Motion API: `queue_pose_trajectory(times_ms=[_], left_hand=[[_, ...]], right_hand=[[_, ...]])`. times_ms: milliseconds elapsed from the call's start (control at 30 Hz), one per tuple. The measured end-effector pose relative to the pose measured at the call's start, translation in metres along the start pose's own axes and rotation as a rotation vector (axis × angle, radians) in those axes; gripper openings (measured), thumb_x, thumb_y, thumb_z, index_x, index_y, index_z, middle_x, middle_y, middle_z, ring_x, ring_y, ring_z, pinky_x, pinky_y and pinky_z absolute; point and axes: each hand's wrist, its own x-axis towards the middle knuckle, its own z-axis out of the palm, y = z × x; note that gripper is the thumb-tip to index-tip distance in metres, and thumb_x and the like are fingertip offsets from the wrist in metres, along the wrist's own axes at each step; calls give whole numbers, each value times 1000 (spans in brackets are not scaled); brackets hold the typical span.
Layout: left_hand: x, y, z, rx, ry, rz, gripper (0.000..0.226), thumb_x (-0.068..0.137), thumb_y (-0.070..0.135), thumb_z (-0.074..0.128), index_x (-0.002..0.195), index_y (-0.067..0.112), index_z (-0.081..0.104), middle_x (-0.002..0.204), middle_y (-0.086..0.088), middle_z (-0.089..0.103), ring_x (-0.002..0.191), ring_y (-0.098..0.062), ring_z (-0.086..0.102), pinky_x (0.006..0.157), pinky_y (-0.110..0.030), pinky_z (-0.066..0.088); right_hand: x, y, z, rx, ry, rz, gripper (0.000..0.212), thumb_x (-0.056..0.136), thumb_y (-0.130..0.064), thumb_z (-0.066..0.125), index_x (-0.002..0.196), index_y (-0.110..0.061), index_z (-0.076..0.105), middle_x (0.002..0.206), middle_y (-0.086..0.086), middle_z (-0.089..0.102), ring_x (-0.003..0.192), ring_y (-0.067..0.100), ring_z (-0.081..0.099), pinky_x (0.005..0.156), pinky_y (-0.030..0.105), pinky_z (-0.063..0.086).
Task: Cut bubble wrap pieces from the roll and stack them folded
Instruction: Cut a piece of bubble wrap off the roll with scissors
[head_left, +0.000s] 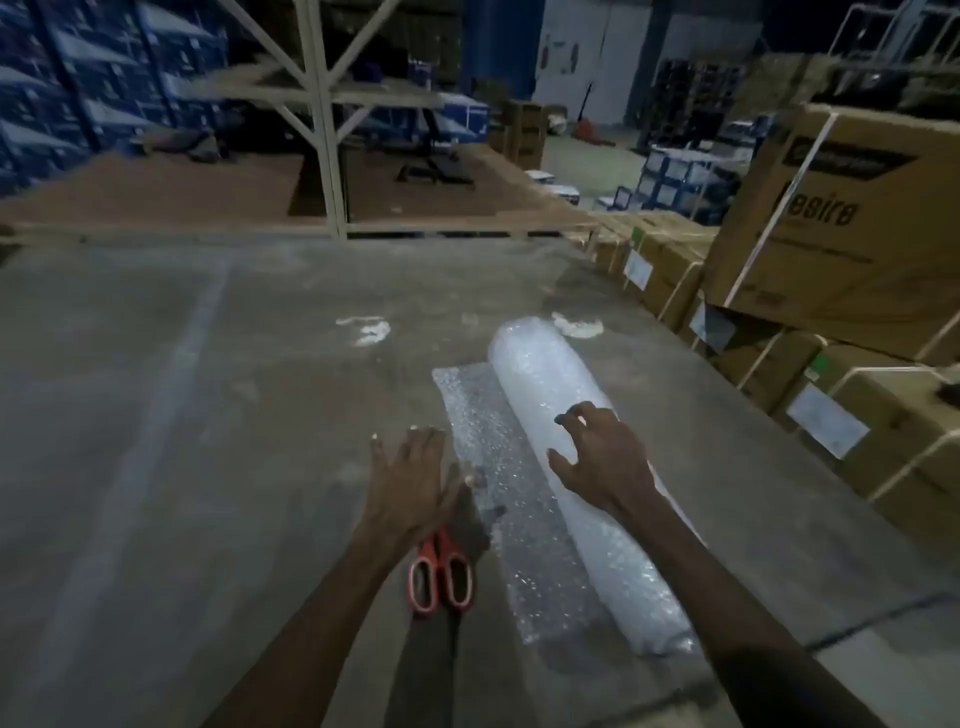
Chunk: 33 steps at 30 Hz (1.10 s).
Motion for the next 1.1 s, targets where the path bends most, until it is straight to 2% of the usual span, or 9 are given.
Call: queue_pose_trajectory(times_ms=[67, 133, 300, 367, 500, 667, 833, 1000, 1100], left_hand=[[8, 30, 22, 16, -96, 0, 94, 84, 71, 7, 154, 12, 31, 162, -8, 30, 151, -27, 23, 116, -66, 3], [10, 52, 49, 55, -134, 12, 94, 85, 73, 6, 154, 15, 31, 162, -5, 29, 150, -26, 24, 117, -65, 5], [-2, 65, 89, 162, -114, -17, 88, 96, 76, 16, 153, 13, 36, 157, -9, 39, 145, -29, 36, 117, -67, 2], [-7, 63, 94, 155, -110, -42, 85, 96, 75, 20, 155, 15, 34, 159, -6, 36, 147, -29, 33, 118, -65, 6], [-14, 55, 92, 134, -111, -82, 83, 95, 76, 20, 158, 21, 27, 164, 1, 25, 151, -25, 23, 115, -54, -19], [-29, 26, 85, 145, -138, -104, 86, 93, 78, 15, 159, 24, 18, 167, 3, 14, 154, -21, 11, 116, -64, -13], [-53, -19, 73, 81, -122, -129, 89, 90, 82, 17, 159, 25, 20, 167, 3, 15, 154, -20, 10, 117, -66, 0], [-74, -56, 53, 94, -116, -98, 87, 91, 81, 21, 158, 25, 21, 167, 3, 17, 153, -23, 13, 117, -62, -9], [-76, -67, 45, 89, -150, -73, 86, 93, 79, 25, 158, 23, 21, 166, 1, 17, 153, -25, 12, 115, -60, -13]], right_hand=[[-3, 15, 5, 4, -130, 59, 65, 80, -53, 67, 133, -16, 62, 139, 10, 55, 123, 39, 56, 91, 54, 52], [-9, 24, 9, -11, -318, 126, 82, 83, -63, 65, 153, -28, 38, 161, 4, 26, 148, 33, 25, 110, 60, 36], [-4, 30, 3, 59, -504, 130, 107, 82, -60, 73, 162, -34, 6, 169, 4, -14, 155, 36, -10, 112, 73, 21], [-2, 32, 3, 72, -552, 132, 110, 84, -55, 75, 162, -33, 1, 169, 4, -18, 155, 37, -12, 112, 73, 22], [-1, 24, 2, 119, -561, 109, 109, 85, -43, 78, 162, -32, 1, 169, 6, -18, 155, 39, -10, 113, 72, 22], [-1, 9, 3, 193, -549, 89, 106, 84, -42, 78, 161, -35, 6, 169, 4, -13, 155, 36, -5, 114, 69, 26], [8, 10, -1, 337, -579, 113, 106, 82, -48, 78, 162, -40, 9, 171, -2, -5, 156, 29, 4, 118, 52, 27], [8, 4, -6, 351, -578, 172, 106, 82, -53, 76, 162, -44, 7, 171, -2, -2, 155, 26, 14, 117, 46, 30], [-1, -17, -7, 256, -485, 139, 92, 87, -48, 70, 160, -47, 15, 171, 1, 0, 156, 27, 11, 118, 49, 29]])
